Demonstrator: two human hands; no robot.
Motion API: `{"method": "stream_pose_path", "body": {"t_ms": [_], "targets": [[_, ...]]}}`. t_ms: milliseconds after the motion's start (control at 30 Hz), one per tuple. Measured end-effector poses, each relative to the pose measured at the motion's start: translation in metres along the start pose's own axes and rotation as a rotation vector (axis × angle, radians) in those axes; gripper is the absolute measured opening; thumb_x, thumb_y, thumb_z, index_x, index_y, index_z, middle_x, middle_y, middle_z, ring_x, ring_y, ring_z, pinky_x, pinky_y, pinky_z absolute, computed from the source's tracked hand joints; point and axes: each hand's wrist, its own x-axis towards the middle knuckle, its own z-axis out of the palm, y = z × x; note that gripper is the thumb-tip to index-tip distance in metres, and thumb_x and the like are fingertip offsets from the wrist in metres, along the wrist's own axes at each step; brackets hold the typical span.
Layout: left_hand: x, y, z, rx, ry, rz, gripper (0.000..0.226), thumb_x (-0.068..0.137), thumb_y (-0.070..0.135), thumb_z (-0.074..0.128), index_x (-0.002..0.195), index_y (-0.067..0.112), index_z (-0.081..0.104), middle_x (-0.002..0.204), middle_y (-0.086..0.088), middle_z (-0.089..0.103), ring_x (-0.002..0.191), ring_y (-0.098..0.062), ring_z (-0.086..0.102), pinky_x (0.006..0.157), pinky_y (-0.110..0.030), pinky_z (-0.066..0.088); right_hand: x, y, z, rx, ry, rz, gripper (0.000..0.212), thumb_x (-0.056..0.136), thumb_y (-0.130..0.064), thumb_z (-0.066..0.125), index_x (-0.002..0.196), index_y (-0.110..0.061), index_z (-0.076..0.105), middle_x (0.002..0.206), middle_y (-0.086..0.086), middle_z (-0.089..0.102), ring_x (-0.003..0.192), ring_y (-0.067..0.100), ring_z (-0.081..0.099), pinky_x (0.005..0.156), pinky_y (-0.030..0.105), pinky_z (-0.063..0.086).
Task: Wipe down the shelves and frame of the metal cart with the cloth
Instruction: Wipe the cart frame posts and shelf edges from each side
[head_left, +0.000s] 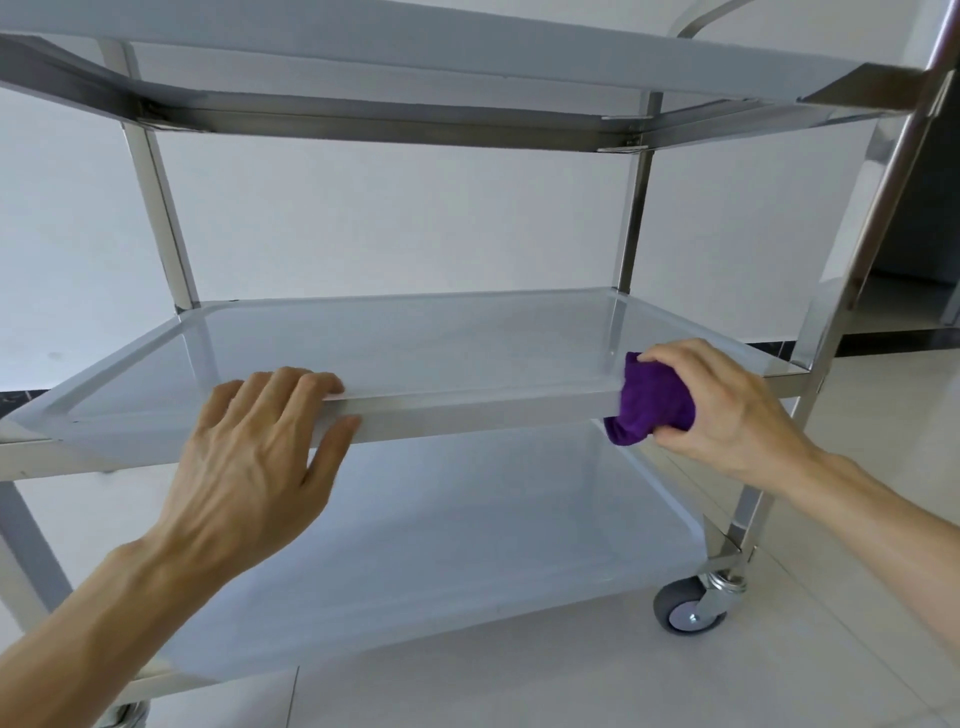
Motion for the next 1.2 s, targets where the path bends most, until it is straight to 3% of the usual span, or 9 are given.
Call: {"method": "stream_pose_path", "body": {"t_ms": [100,167,333,533,667,833,1000,1100,1200], "targets": [[0.017,0.037,0.007,-0.078,-0.027,0.078,0.042,0.094,0.037,0.047,0.125,0.01,0.057,0.116,-0.005,0.062,0.102,-0.031,0.06,0.09,-0.042,0.042,0.008,-0.021,0.007,0.025,0.025,-0.064,0.075,0.064,-0.019,0.086,0.132,-0.016,0.055,0.124,0.002,0.055,0.111,0.025,0.057,0.087,0.037,0.051],[0.031,0.067,0.015,-0.104,-0.06,0.124,0.044,0.095,0.038,0.047,0.129,0.013,0.056,0.121,-0.003,0.061,0.106,-0.028,0.059,0.091,-0.042,0.043,0.015,-0.043,0.016,0.035,0.036,-0.138,0.074,0.066,-0.024,0.084,0.133,-0.016,0.054,0.124,0.002,0.055,0.109,0.024,0.056,0.086,0.029,0.047],[0.046,0.093,0.037,-0.063,-0.074,0.162,0.032,0.095,0.038,0.046,0.112,0.018,0.063,0.106,0.003,0.065,0.09,-0.026,0.06,0.078,-0.041,0.045,0.026,-0.052,0.023,0.044,-0.014,-0.243,0.072,0.071,-0.025,0.077,0.137,-0.023,0.049,0.127,-0.004,0.054,0.106,0.022,0.055,0.084,0.032,0.049],[0.044,0.085,0.048,-0.078,0.016,0.189,0.025,0.097,0.033,0.044,0.108,0.02,0.062,0.108,0.009,0.063,0.088,-0.024,0.057,0.077,-0.037,0.042,-0.002,0.036,-0.003,0.022,0.003,-0.067,0.076,0.067,-0.018,0.085,0.136,-0.021,0.052,0.127,-0.001,0.054,0.114,0.022,0.054,0.091,0.038,0.052],[0.044,0.086,0.047,-0.082,0.017,0.184,0.025,0.097,0.032,0.044,0.108,0.019,0.062,0.11,0.009,0.063,0.087,-0.024,0.057,0.077,-0.037,0.042,-0.014,0.066,-0.014,0.005,0.002,0.046,0.078,0.07,-0.014,0.083,0.136,-0.03,0.046,0.13,-0.009,0.047,0.117,0.018,0.05,0.08,0.028,0.047],[0.045,0.087,0.028,-0.151,-0.075,0.161,0.027,0.094,0.034,0.044,0.11,0.022,0.062,0.107,0.01,0.062,0.092,-0.021,0.059,0.078,-0.034,0.044,-0.016,0.052,-0.027,0.279,-0.055,0.047,0.07,0.077,-0.02,0.083,0.132,-0.045,0.047,0.128,-0.028,0.046,0.12,0.003,0.05,0.094,0.029,0.049],[0.056,0.076,-0.021,-0.179,0.043,0.224,0.027,0.096,0.031,0.047,0.116,0.021,0.062,0.111,0.009,0.061,0.099,-0.019,0.06,0.083,-0.034,0.045,0.009,-0.014,-0.064,0.583,0.188,-0.042,0.061,0.084,-0.02,0.077,0.131,-0.048,0.049,0.129,-0.025,0.056,0.123,0.003,0.055,0.099,0.021,0.047],[0.079,0.065,-0.066,-0.166,0.243,0.297,0.022,0.096,0.024,0.05,0.111,0.018,0.065,0.107,0.005,0.064,0.096,-0.022,0.061,0.08,-0.039,0.045,0.054,-0.06,-0.118,0.573,0.448,-0.228,0.057,0.087,-0.011,0.074,0.135,-0.031,0.048,0.128,-0.024,0.054,0.121,0.0,0.054,0.098,0.011,0.042],[0.114,0.054,-0.114,-0.189,0.413,0.303,0.02,0.096,0.02,0.05,0.106,0.015,0.066,0.1,0.003,0.064,0.091,-0.025,0.06,0.078,-0.045,0.046,0.108,-0.095,-0.171,0.458,0.642,-0.391,0.054,0.089,-0.006,0.07,0.137,-0.015,0.047,0.13,-0.006,0.054,0.121,0.009,0.053,0.102,0.023,0.043]]}}
